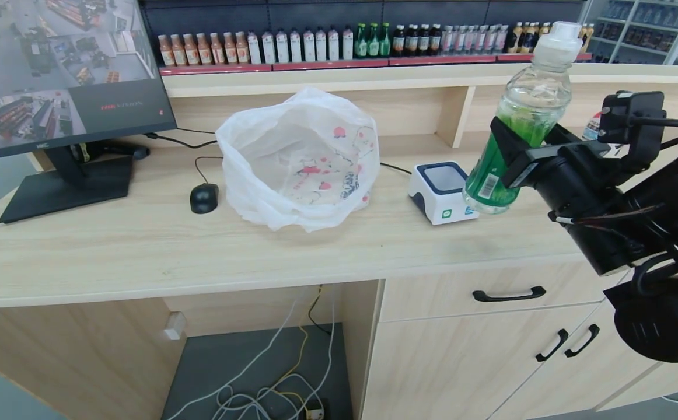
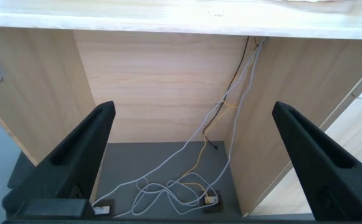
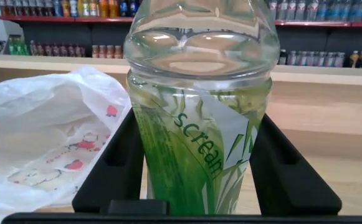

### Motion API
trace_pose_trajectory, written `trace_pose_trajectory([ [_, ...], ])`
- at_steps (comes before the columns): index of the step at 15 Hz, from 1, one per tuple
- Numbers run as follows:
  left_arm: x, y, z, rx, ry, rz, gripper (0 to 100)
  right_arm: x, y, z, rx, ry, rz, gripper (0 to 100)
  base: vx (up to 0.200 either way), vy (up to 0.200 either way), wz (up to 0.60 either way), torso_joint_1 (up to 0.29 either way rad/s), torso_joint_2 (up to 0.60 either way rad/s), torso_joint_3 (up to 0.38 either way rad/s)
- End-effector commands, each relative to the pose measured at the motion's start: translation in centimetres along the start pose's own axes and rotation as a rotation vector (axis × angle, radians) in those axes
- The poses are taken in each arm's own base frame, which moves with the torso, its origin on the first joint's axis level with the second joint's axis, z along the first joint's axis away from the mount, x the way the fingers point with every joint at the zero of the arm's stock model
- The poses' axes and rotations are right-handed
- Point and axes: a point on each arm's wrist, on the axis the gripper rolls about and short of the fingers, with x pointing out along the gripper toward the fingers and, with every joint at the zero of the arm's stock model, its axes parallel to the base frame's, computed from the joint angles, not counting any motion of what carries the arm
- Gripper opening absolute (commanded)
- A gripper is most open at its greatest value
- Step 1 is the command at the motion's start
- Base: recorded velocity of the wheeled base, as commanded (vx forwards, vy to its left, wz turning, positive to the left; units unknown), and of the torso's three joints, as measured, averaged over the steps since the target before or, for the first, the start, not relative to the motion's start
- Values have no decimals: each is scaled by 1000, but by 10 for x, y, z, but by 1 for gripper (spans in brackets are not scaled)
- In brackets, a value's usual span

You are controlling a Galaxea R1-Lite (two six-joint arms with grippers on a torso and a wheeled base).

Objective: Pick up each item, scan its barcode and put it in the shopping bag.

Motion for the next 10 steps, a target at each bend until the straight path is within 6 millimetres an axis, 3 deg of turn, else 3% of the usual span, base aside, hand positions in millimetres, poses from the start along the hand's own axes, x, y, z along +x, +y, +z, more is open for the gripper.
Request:
trace_pose_trajectory([
  [1,0,0,0,0,0,-1,100,3,3,-3,-35,-6,38,0,0,0,0,0,0,0],
  [10,0,0,0,0,0,-1,100,50,9,-12,-207,-159,156,0,0,0,0,0,0,0],
])
